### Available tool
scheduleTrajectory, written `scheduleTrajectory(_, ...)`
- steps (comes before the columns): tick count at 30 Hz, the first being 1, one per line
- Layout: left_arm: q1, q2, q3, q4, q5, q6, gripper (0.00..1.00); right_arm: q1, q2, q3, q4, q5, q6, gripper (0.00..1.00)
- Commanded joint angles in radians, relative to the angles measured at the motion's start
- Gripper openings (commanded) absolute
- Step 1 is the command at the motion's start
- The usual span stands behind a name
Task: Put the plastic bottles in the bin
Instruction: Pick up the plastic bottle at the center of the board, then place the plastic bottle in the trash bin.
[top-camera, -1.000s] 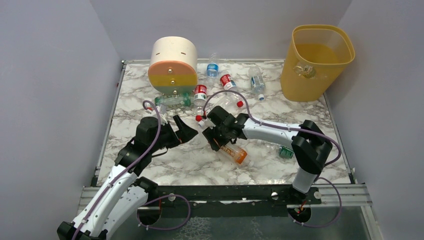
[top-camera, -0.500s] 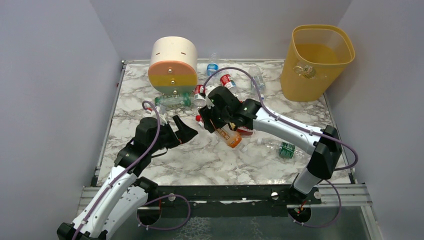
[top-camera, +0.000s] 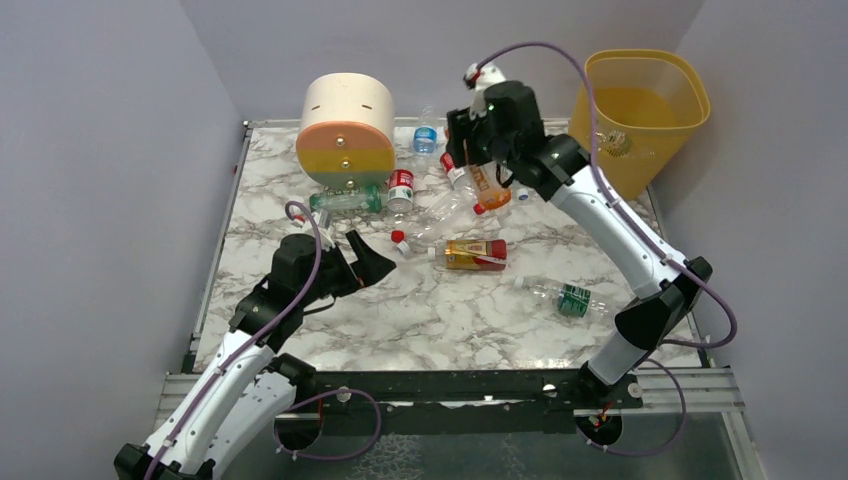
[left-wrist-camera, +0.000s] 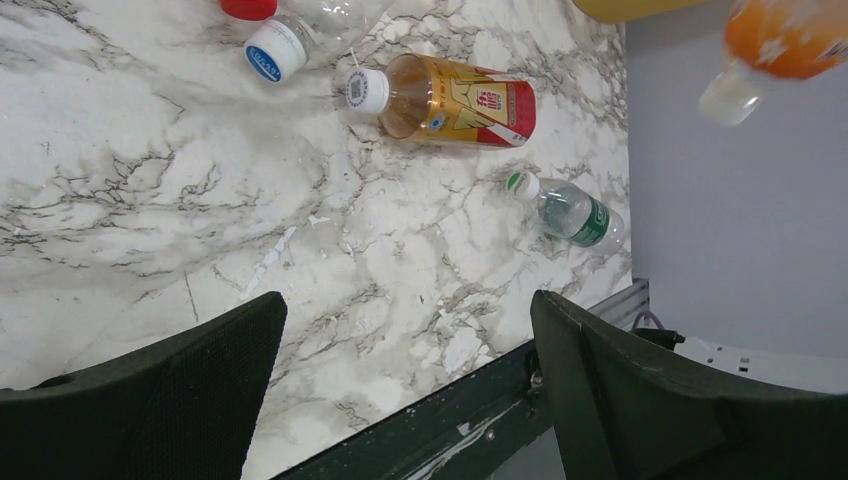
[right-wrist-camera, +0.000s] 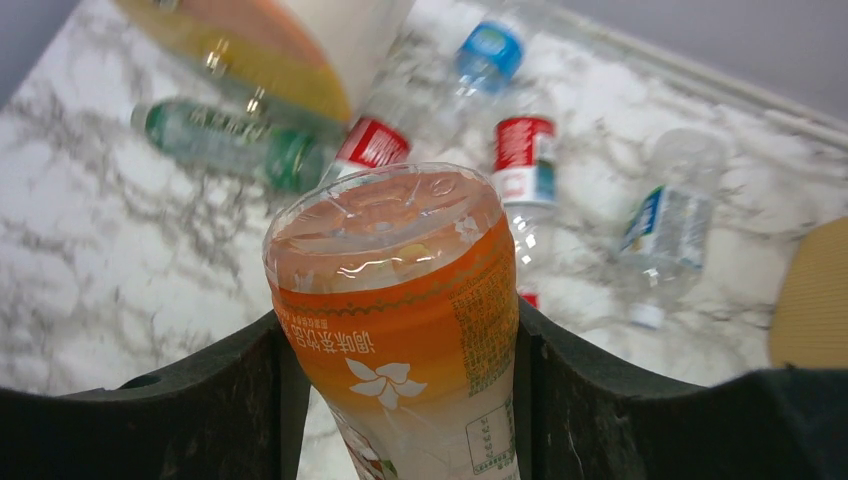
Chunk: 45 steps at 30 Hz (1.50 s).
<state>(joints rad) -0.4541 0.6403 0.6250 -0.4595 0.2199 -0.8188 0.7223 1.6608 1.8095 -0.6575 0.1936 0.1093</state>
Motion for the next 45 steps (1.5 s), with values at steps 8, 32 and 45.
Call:
scheduleTrajectory(8,-0.005,0.060,0.011,0.025,0.006,0.013,0.99,-0.300,0.007,0.243,0.197,0.062,-0.036,0.62)
scheduleTrajectory(32,-0.004,0.172,0.050,0.064,0.011,0.020,0.99,-0.640,0.089,0.257,0.754,0.360,0.005,0.62)
scheduleTrajectory(45,-0.005,0.209,0.060,0.083,0.020,0.026,0.99,-0.686,0.224,0.323,0.720,0.475,0.006,0.62)
